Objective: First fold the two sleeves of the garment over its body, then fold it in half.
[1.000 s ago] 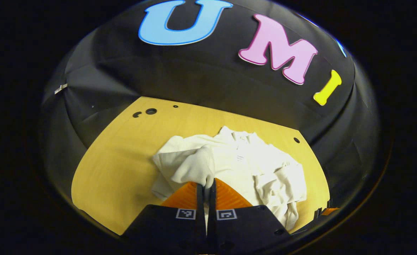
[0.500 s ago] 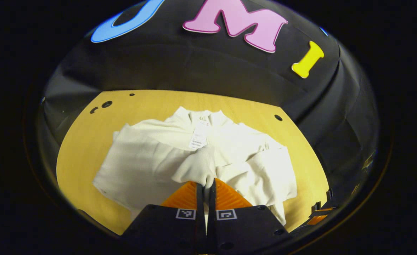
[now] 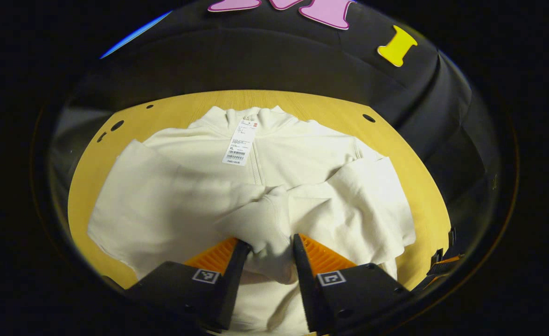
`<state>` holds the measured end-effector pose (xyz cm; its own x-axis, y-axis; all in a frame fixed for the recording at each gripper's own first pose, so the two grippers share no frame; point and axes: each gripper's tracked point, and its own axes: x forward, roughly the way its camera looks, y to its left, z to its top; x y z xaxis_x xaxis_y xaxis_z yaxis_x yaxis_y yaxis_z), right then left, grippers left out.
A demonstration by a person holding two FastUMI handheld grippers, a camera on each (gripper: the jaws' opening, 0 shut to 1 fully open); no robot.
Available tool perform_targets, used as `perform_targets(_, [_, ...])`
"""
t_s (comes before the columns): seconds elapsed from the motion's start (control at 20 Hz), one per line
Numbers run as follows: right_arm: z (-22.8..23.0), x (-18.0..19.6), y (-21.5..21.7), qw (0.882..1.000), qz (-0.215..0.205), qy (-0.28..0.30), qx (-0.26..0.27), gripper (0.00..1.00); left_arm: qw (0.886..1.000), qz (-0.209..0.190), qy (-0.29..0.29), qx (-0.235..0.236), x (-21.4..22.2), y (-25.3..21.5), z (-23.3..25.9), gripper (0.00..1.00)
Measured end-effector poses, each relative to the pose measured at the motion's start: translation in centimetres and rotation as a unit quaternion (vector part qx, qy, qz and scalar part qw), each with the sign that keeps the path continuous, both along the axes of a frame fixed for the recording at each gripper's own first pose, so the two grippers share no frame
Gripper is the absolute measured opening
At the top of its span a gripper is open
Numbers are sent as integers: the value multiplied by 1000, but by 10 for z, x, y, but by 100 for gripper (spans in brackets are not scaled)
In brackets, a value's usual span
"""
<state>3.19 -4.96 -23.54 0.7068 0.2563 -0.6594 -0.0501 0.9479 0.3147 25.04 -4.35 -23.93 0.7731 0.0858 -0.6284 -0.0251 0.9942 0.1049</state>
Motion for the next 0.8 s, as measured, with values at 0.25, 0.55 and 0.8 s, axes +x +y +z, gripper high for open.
perform_targets(0.25, [-11,-11,6,1000,1,8,-7,98,1000,-7,-16,1,-16,0,12,91])
perform_targets(0.55, [-19,-21,6,1000,-18,12,-18,98,999,-19,-46,7,-74,5,44,98])
perform_targets(0.8, [-32,-28,9,999,-31,24,-22,98,999,9,-35,12,-157,45,38,98])
